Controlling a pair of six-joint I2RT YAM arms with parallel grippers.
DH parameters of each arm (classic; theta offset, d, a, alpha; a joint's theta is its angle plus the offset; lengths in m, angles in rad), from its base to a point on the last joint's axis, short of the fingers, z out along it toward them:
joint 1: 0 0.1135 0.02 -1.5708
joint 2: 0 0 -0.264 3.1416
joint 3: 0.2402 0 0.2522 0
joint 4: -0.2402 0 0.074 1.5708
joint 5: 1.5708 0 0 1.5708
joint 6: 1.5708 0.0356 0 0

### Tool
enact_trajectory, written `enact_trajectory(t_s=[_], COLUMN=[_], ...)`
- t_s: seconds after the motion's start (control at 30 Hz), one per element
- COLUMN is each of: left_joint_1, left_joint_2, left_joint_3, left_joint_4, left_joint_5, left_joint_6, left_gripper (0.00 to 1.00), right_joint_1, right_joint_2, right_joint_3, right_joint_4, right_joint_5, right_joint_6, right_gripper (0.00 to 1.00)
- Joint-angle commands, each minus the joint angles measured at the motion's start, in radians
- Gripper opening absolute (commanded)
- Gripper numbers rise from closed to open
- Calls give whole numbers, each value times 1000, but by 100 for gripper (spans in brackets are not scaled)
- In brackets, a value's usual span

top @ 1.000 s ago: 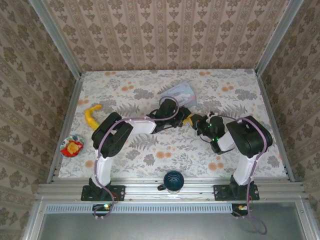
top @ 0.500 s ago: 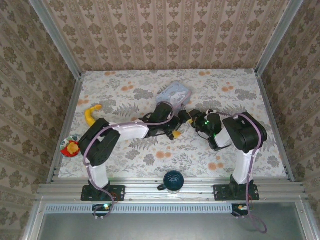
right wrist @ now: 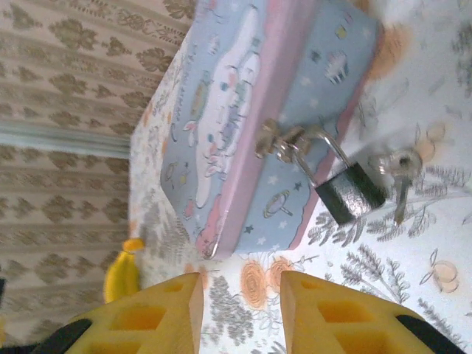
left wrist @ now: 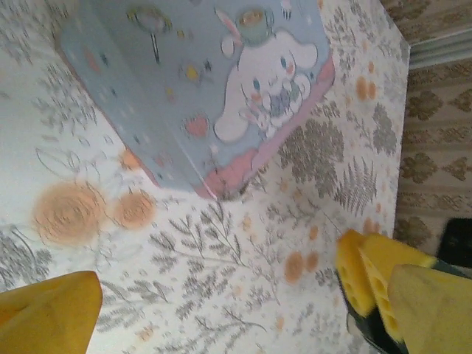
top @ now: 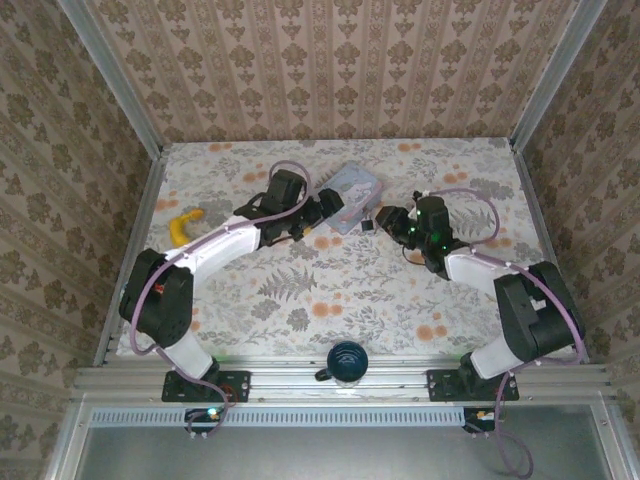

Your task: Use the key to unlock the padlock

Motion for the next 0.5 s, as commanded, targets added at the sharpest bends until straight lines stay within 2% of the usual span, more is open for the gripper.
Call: enact_trajectory(t_s=[0.0,0.23,0.47], left_joint_1=[36,45,45], left_joint_2=[68,281,425], left_joint_3=[108,415,544], left_joint_4=[-109,-331,-404], left_joint_5=[-63,-183,-236], left_joint_6=[162,443,545], left_gripper=[100,100,100], right_joint_1=[26,72,123], right_joint_2=[-2,84,228], right_joint_3=[75,219,335], right_joint_4=[-367,-510,-557], right_joint_5=[92,168,218], right_joint_6=[-250,-437,-507], right_gripper=[33,34,34])
